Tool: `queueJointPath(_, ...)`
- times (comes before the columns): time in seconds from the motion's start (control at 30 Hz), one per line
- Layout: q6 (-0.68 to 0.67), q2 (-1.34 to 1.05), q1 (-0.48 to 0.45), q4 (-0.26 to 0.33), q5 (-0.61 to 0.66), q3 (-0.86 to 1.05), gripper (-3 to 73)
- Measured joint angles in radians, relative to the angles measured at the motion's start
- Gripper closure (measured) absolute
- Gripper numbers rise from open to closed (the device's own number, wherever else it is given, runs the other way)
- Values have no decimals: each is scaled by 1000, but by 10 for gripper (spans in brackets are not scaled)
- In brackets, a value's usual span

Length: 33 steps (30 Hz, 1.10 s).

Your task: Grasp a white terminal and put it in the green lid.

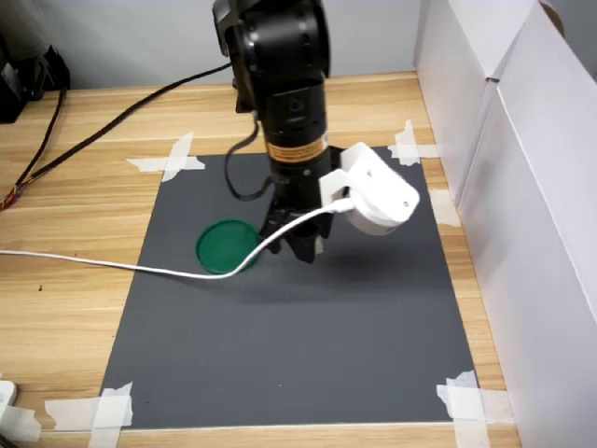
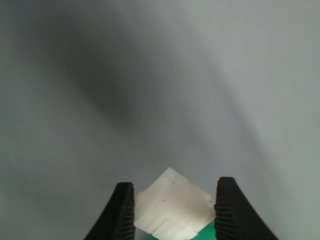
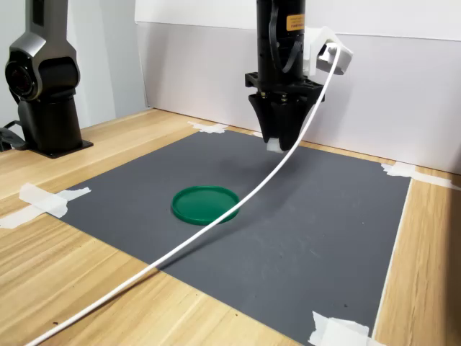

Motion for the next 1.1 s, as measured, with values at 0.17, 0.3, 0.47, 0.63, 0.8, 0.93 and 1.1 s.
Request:
queueJointPath(0.17, -53, -8, -73, -11, 35, -1, 320)
queueJointPath(0.3, -77, -10, -111, -49, 52, -1, 320)
queueJointPath(0.47, -111, -15, -144, -68, 55, 12, 320)
queueJointPath(0.63, -136, -16, -174, -77, 51, 69, 320)
queueJointPath(0.8, -143, -16, -194, -97, 14, 132, 320)
queueJointPath(0.93, -146, -16, -205, -110, -33, 178, 320)
queueJointPath(1.1, -151, -18, -208, -129, -93, 222, 320)
